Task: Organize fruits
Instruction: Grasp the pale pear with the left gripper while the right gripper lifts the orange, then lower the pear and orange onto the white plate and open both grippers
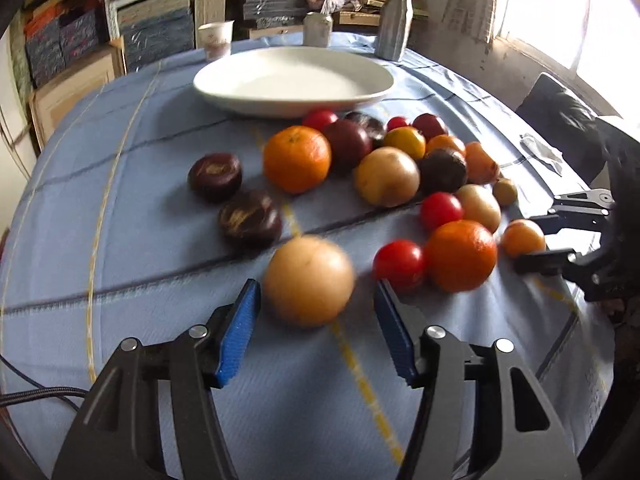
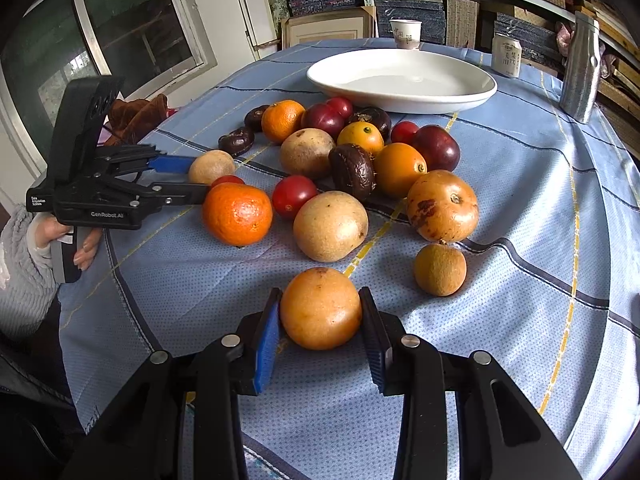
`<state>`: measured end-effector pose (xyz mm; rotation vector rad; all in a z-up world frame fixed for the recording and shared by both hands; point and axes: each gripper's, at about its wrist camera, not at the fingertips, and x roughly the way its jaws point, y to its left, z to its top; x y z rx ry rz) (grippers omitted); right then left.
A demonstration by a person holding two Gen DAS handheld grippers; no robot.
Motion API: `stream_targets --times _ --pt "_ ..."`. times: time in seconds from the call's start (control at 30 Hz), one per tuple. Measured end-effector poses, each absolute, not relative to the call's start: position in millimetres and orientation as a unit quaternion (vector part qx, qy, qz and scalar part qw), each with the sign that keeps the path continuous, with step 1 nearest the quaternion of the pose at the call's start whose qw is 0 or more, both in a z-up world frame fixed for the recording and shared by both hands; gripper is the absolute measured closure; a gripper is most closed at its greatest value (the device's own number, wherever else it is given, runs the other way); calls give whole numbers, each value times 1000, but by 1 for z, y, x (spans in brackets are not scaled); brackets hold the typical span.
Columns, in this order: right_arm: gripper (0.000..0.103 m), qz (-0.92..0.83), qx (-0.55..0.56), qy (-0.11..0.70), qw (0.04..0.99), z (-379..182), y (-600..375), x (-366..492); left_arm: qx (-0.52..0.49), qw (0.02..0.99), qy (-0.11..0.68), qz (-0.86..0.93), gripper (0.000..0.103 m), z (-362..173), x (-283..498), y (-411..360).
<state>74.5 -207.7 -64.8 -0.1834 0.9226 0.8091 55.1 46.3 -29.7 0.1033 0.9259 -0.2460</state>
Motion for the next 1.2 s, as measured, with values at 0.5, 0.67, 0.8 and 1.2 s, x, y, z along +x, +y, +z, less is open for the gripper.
stream_targets --times 0.5,0.67,0.8,1.2 --pt "65 388 -52 381 838 -22 -219 75 -8 920 377 -108 60 23 41 60" --pt "65 370 -37 285 883 63 -218 105 -2 949 300 -92 60 100 76 52" --pt "65 356 -21 252 900 96 -196 152 2 954 290 -69 60 115 136 38" --pt "65 304 -20 361 881 -16 -144 270 -51 918 390 -44 60 1 236 44"
